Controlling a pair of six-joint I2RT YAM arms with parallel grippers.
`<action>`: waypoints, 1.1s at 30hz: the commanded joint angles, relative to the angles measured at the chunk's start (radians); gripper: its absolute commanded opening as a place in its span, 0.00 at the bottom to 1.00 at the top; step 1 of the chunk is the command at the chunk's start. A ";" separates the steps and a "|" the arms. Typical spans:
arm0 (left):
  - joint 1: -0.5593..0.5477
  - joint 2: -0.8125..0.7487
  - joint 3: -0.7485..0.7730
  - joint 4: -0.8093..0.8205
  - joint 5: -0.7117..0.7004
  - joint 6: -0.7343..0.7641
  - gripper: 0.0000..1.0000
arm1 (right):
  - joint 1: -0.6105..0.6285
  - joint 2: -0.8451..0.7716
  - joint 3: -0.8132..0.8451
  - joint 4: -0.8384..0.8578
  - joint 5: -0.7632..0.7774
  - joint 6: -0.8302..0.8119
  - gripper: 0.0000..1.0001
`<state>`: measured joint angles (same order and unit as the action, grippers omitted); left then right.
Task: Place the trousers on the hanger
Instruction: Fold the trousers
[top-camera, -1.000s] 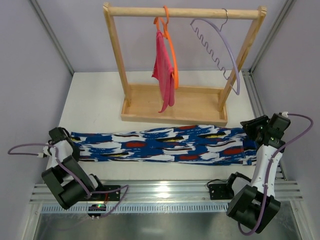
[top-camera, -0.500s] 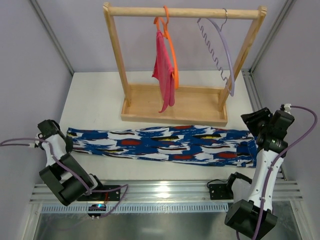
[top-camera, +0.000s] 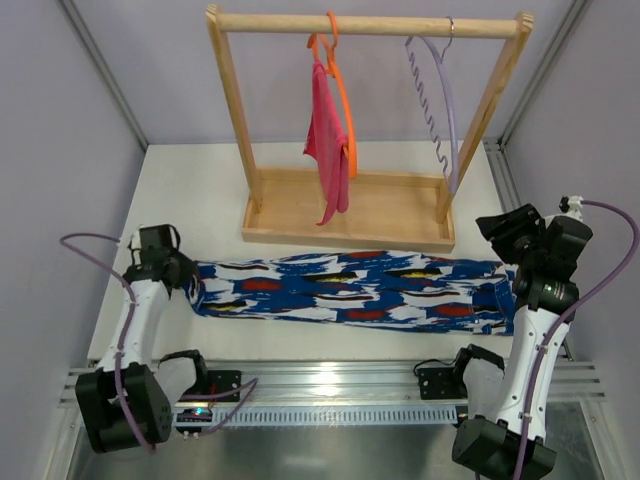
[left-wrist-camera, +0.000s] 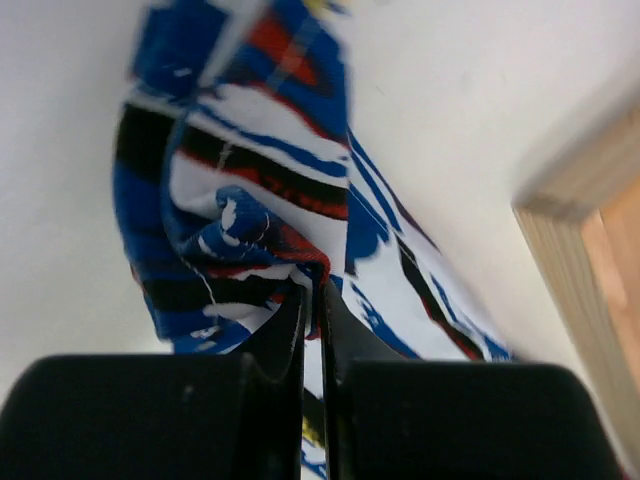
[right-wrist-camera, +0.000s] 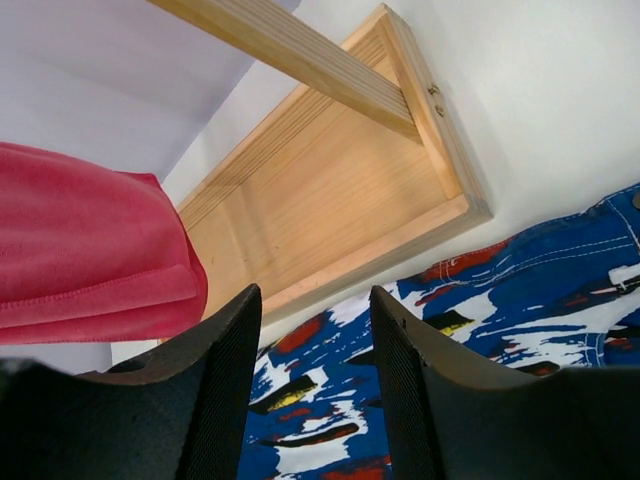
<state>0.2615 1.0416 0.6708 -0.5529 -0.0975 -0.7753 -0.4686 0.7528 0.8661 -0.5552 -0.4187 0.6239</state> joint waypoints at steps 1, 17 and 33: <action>-0.221 -0.051 0.036 -0.033 -0.041 0.001 0.00 | 0.031 -0.009 0.047 -0.014 -0.048 -0.010 0.51; -0.965 -0.136 -0.241 0.232 0.071 -0.151 0.18 | 0.300 -0.306 -0.165 -0.156 -0.020 -0.089 0.57; -0.920 0.049 0.121 -0.070 -0.110 -0.067 0.64 | 0.805 -0.144 -0.268 0.078 0.214 0.112 0.62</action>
<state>-0.6922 1.0504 0.7502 -0.5217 -0.1501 -0.8787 0.2039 0.5289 0.5541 -0.6025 -0.3405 0.6804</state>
